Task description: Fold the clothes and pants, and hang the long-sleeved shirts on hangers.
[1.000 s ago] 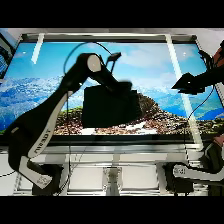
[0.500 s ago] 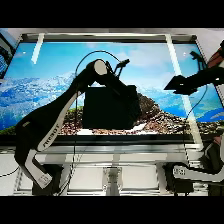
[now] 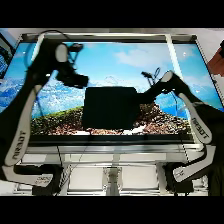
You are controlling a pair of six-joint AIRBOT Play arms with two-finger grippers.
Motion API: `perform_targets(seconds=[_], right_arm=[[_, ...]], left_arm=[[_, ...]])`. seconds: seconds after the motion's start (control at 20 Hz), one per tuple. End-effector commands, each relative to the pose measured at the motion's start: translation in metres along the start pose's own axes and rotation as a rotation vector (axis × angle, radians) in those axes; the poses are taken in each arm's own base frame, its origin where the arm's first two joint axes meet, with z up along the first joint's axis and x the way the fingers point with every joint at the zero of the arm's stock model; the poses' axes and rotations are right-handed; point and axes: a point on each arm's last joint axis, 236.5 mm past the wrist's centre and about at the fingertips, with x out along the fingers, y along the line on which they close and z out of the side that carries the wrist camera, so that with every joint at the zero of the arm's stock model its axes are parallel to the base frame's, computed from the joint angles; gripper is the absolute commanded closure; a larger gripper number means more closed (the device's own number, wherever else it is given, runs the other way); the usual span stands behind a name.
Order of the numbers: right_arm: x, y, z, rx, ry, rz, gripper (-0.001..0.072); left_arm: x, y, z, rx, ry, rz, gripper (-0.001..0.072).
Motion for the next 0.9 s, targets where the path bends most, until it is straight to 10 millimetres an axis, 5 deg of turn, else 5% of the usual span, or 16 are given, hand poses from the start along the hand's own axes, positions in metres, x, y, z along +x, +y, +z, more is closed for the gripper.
perform_targets(seconds=[0.0,0.1,0.15,0.2,0.25,0.3,0.45,0.6,0.85], right_arm=[[0.043,0.012,0.001,-0.064,0.030,-0.004,-0.0007],[0.050,0.021,0.002,-0.097,0.030,-0.010,0.0019],[0.052,0.025,0.002,-0.106,0.030,-0.012,0.0099],[0.053,0.027,0.001,-0.111,0.033,-0.011,0.0272],[0.053,0.027,0.001,-0.111,0.032,-0.011,0.0547],[0.050,0.024,0.003,-0.094,0.025,-0.015,0.0682],[0.016,-0.007,0.007,0.008,0.018,-0.056,0.0681],[-0.057,-0.080,0.002,0.147,-0.029,-0.191,0.0681],[-0.193,-0.207,-0.067,0.439,-0.166,-0.435,0.0681]], left_arm=[[-0.012,0.072,-0.041,-0.119,0.041,0.124,0.0362],[-0.006,0.092,-0.067,-0.172,0.071,0.138,0.0361],[-0.002,0.099,-0.079,-0.192,0.081,0.142,0.0361],[0.002,0.105,-0.090,-0.208,0.088,0.147,0.0362],[0.007,0.109,-0.099,-0.220,0.095,0.150,0.0362],[0.013,0.113,-0.108,-0.232,0.108,0.153,0.0361],[0.027,0.121,-0.130,-0.254,0.168,0.163,0.0361],[0.035,0.125,-0.142,-0.254,0.205,0.182,0.0361],[0.036,0.126,-0.144,-0.253,0.212,0.187,0.0361]])
